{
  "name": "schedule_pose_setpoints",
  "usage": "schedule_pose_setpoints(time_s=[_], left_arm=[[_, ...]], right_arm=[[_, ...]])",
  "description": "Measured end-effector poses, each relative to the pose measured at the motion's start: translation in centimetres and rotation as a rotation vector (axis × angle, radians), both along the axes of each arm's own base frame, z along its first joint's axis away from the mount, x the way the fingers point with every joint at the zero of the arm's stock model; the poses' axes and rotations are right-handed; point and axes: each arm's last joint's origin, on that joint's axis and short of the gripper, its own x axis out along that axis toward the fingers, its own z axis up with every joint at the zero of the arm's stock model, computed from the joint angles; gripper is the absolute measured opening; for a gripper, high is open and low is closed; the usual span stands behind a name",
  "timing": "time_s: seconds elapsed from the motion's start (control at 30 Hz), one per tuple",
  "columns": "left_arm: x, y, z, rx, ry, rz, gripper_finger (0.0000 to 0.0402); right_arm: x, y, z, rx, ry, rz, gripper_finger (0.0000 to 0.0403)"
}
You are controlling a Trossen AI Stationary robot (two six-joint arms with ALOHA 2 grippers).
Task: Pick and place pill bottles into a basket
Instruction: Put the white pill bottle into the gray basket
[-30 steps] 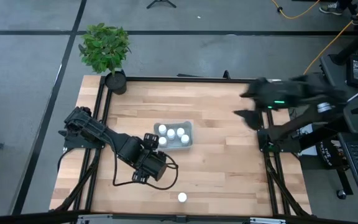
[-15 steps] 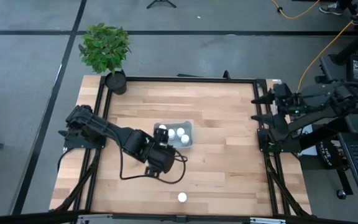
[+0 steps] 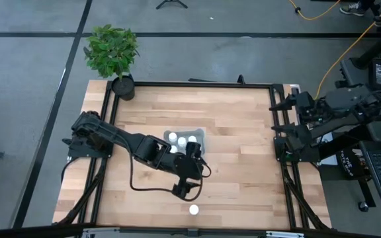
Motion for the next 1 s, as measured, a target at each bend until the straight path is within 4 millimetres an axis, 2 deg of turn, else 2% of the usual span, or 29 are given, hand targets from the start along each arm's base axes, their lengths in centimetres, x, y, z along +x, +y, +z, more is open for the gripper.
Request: schedule_pose_setpoints(time_s=[0.33,0.47,0.6,0.8,1.0], left_arm=[[1.3,-1.8,-2.5,-0.157,0.093,-0.042,0.0353],[2.0,-2.8,-4.4,-0.175,0.152,-0.060,0.0354],[2.4,-4.9,-6.7,-0.161,0.219,-0.146,0.0353],[2.6,-7.4,-10.1,-0.168,0.310,-0.160,0.0353],[2.8,-8.2,-11.4,-0.163,0.325,-0.126,0.0354]], right_arm=[[0.3,0.1,0.6,-0.031,-0.069,0.026,0.0359],[0.3,0.1,0.6,-0.025,-0.068,0.025,0.0359],[0.3,0.2,0.6,-0.002,-0.065,0.031,0.0359],[0.3,0.3,0.6,0.002,-0.060,0.070,0.0359],[0.3,0.3,0.6,-0.011,-0.061,0.076,0.0359]])
